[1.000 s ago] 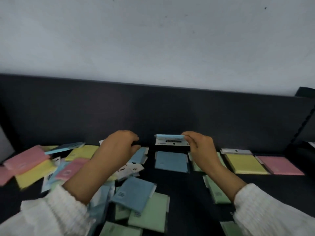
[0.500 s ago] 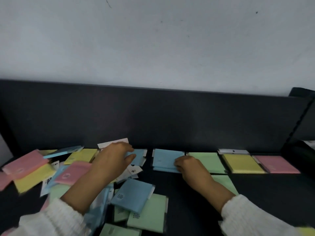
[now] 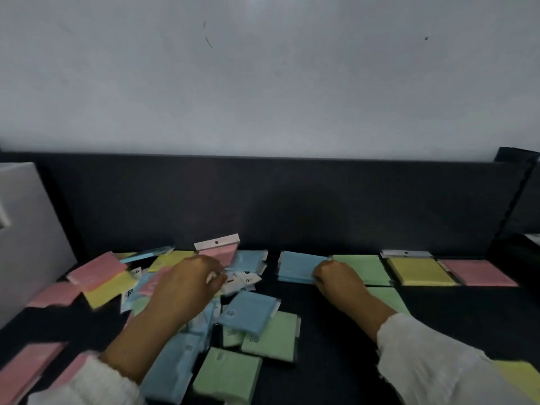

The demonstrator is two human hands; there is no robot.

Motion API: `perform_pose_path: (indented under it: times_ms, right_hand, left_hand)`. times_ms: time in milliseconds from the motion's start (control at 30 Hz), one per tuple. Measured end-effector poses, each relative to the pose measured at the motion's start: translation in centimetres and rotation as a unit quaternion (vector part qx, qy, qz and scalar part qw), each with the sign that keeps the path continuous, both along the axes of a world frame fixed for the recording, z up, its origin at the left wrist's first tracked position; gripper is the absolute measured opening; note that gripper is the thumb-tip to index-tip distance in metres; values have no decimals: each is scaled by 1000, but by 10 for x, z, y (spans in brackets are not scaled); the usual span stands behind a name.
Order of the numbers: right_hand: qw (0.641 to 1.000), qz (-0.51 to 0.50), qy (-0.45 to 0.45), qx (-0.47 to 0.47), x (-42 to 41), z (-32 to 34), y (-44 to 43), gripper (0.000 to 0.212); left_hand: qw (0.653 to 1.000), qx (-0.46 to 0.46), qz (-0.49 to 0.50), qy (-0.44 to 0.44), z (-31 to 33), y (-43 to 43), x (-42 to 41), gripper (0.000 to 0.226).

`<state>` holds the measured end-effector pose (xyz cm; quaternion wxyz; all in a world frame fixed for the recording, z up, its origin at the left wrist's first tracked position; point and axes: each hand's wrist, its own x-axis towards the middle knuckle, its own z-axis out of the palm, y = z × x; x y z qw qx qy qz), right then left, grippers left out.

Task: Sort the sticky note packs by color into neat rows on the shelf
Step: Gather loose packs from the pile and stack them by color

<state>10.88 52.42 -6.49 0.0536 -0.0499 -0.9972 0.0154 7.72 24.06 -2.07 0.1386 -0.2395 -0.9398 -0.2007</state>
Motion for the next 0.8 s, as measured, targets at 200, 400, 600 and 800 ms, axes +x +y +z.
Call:
perform_pose_path:
  times_ms: [200, 400, 600, 800]
  right_hand:
    - [997, 16, 43, -61, 20, 28, -15, 37]
    - [989, 74, 86, -96, 70, 40, -49, 35]
    - [987, 95, 76, -108, 105, 27, -78, 31]
    - [983, 125, 65, -117, 118, 16, -132, 34]
  left_hand:
    - [1000, -10, 22, -11, -4, -25, 25, 22]
    - [996, -67, 55, 1, -17, -59, 57, 29]
    - [986, -148, 81, -15, -30, -117, 91, 27]
    - [977, -173, 120, -17, -38, -171, 113, 30]
